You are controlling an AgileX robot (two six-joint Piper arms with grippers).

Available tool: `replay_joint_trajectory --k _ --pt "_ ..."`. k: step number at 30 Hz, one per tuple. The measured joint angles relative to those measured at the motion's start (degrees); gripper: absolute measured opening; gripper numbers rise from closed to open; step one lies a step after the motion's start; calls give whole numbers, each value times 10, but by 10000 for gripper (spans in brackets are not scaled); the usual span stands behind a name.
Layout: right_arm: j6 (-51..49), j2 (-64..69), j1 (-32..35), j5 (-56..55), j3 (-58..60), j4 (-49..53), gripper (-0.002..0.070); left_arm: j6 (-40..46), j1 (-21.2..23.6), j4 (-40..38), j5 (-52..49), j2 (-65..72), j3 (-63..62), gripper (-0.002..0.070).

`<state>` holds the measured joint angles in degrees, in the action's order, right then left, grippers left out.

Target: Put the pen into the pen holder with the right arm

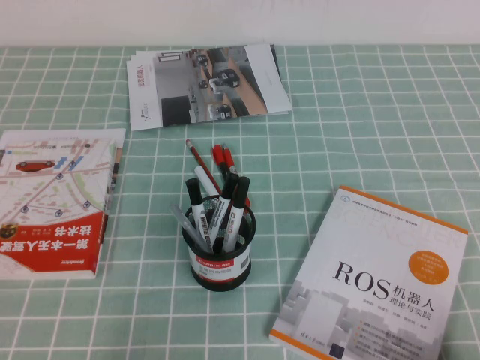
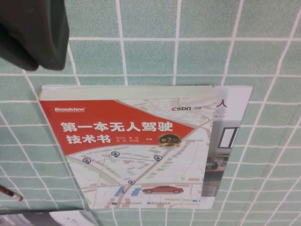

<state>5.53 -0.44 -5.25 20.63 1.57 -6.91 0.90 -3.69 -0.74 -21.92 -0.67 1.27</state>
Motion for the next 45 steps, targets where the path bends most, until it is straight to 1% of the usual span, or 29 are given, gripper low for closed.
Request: replay_joint_trajectory --k 18,25,29,32,38,45 --pt "0 0 0 -1 0 -1 -19 0 0 0 0 0 0 -4" --pt "0 0 0 -32 0 -42 -19 0 0 0 0 0 0 -4" --pt "0 0 0 -63 0 -97 -19 0 0 0 0 0 0 -4" --pt "0 0 0 -82 0 -165 -19 0 0 0 0 0 0 -4" --pt "2 0 0 -117 0 -341 -19 0 0 0 0 0 0 -4" --pt "27 0 0 -149 0 -367 -19 0 0 0 0 0 0 -4"
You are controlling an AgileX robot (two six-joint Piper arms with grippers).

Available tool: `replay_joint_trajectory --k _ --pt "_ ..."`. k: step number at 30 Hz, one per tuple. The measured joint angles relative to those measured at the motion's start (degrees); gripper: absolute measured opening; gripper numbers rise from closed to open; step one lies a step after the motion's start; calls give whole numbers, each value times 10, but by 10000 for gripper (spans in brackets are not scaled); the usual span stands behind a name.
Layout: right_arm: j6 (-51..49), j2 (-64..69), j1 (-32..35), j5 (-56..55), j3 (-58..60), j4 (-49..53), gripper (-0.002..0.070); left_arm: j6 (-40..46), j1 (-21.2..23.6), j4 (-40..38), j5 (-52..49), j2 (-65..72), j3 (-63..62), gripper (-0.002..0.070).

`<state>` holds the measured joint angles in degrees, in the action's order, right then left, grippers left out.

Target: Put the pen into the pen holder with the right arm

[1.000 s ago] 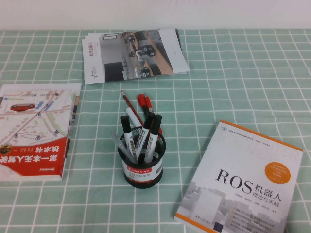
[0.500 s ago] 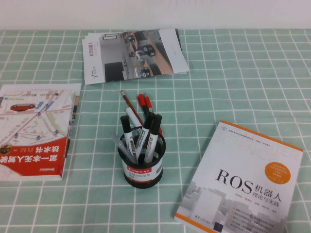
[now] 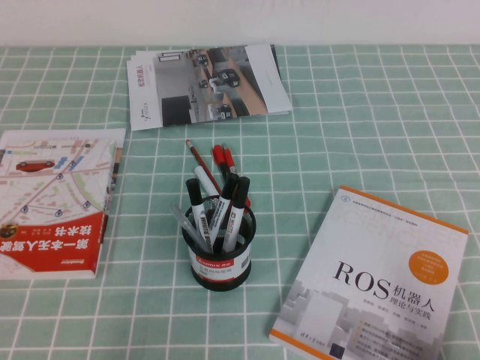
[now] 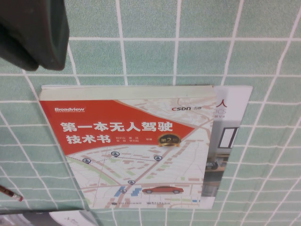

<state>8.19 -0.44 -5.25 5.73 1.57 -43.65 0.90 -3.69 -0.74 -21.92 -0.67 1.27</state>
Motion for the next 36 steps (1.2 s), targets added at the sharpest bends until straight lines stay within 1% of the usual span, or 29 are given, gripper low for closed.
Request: replay_joint_trajectory --k 3,7,12,20,27,36 --pt "1 0 0 -1 0 -11 -19 0 0 0 0 0 0 -4" --pt "1 8 0 28 -7 -24 -19 0 0 0 0 0 0 -4" --pt "1 107 0 86 -68 -26 -19 0 0 0 0 0 0 -4" --pt "1 330 0 212 -223 29 -19 0 0 0 0 0 0 -4" --pt "26 451 0 271 -337 65 -19 0 0 0 0 0 0 -4" --pt "22 642 0 405 -554 88 -19 0 0 0 0 0 0 -4"
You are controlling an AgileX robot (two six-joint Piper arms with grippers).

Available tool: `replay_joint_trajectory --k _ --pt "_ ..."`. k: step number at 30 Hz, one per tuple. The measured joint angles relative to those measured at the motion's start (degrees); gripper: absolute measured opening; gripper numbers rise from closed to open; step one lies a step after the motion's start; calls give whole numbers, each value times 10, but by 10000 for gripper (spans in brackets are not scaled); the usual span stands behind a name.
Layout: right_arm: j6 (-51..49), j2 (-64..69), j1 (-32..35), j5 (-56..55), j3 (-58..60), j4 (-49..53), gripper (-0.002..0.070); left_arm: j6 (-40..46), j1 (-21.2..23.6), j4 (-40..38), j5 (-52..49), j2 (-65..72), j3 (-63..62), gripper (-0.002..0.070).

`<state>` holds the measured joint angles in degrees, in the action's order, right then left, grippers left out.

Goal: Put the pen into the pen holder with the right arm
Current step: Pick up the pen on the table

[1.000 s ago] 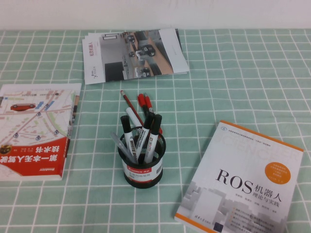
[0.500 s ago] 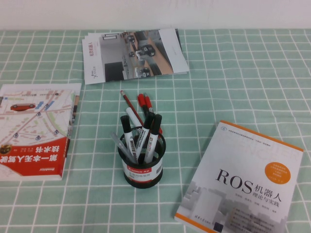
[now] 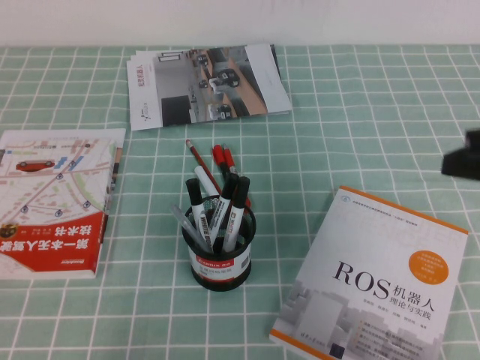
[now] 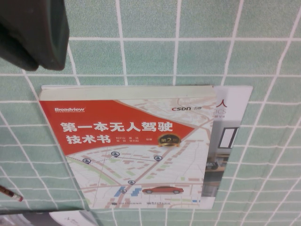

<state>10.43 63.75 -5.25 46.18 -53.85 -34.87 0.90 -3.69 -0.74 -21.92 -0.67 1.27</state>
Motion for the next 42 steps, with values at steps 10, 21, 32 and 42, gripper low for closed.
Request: replay_joint_trajectory --k 10,21,32,42 --pt "-126 205 -111 67 -229 174 -19 0 0 0 0 0 0 -4" --pt "-156 416 -200 108 -445 201 -19 0 0 0 0 0 0 -4" --pt "-196 619 -265 172 -667 254 -4 0 0 0 0 0 0 -4" --pt "-197 732 -273 173 -780 256 246 0 0 0 0 0 0 -4"
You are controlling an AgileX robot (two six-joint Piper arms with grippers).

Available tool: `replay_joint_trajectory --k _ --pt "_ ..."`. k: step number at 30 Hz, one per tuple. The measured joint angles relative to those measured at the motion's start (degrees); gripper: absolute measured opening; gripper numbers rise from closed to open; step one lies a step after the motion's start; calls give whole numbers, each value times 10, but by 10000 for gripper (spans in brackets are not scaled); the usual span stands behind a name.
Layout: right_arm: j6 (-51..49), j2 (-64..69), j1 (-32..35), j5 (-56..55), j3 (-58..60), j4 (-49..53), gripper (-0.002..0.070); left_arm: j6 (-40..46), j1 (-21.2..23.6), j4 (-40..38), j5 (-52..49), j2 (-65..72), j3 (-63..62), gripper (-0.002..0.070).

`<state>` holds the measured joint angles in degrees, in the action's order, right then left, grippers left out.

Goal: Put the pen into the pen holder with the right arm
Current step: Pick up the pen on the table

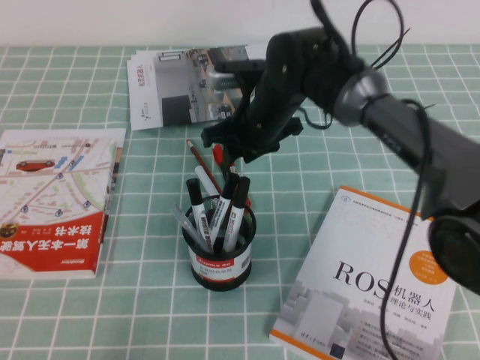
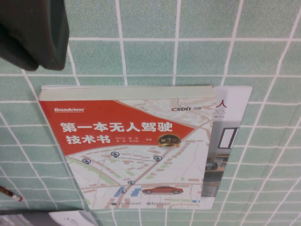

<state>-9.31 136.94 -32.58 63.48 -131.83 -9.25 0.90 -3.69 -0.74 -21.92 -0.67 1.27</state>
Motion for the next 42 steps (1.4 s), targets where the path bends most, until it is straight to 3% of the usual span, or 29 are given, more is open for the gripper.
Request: replay_joint_trajectory --k 37,42 --pt "0 63 -6 -45 -21 61 267 0 0 0 0 0 0 -4" --pt "0 63 -6 -35 -22 77 200 0 0 0 0 0 0 -4"
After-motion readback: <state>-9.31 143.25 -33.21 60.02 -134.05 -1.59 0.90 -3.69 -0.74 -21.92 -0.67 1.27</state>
